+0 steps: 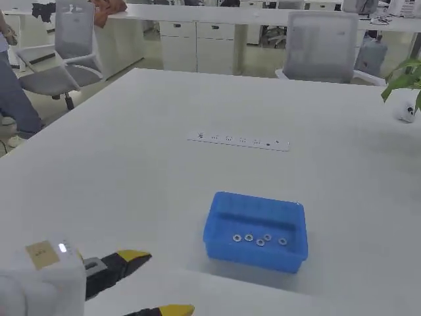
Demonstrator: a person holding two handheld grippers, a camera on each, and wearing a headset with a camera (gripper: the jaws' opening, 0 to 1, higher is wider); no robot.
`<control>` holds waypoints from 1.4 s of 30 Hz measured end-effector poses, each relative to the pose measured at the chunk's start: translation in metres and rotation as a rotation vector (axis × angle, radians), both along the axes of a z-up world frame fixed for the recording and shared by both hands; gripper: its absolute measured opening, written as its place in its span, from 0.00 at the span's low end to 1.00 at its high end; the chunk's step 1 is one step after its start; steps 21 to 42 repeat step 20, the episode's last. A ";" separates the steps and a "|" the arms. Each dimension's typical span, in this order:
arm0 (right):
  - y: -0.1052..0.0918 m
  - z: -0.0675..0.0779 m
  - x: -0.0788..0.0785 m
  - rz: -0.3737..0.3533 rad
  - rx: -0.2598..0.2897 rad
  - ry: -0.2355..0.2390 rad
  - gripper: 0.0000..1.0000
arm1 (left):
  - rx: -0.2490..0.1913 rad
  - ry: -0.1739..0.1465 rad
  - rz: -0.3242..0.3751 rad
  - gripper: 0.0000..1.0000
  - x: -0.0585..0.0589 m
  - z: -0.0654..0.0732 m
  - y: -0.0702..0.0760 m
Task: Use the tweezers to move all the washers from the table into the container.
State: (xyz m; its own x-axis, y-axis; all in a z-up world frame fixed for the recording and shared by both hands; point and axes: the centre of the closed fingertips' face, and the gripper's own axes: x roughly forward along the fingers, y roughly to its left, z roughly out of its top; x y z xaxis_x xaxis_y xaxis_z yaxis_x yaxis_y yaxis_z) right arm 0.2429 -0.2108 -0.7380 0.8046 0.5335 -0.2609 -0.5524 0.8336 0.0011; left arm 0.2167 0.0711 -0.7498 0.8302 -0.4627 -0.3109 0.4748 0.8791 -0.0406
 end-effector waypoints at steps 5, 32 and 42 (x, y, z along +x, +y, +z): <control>-0.008 0.003 0.004 -0.028 0.002 -0.026 0.84 | -0.008 -0.144 0.104 0.85 0.009 0.020 0.013; -0.006 -0.003 0.005 -0.007 -0.088 -0.065 0.99 | -0.123 -0.155 0.159 0.99 0.014 0.024 0.020; -0.006 -0.003 0.005 -0.007 -0.088 -0.065 0.99 | -0.123 -0.155 0.159 0.99 0.014 0.024 0.020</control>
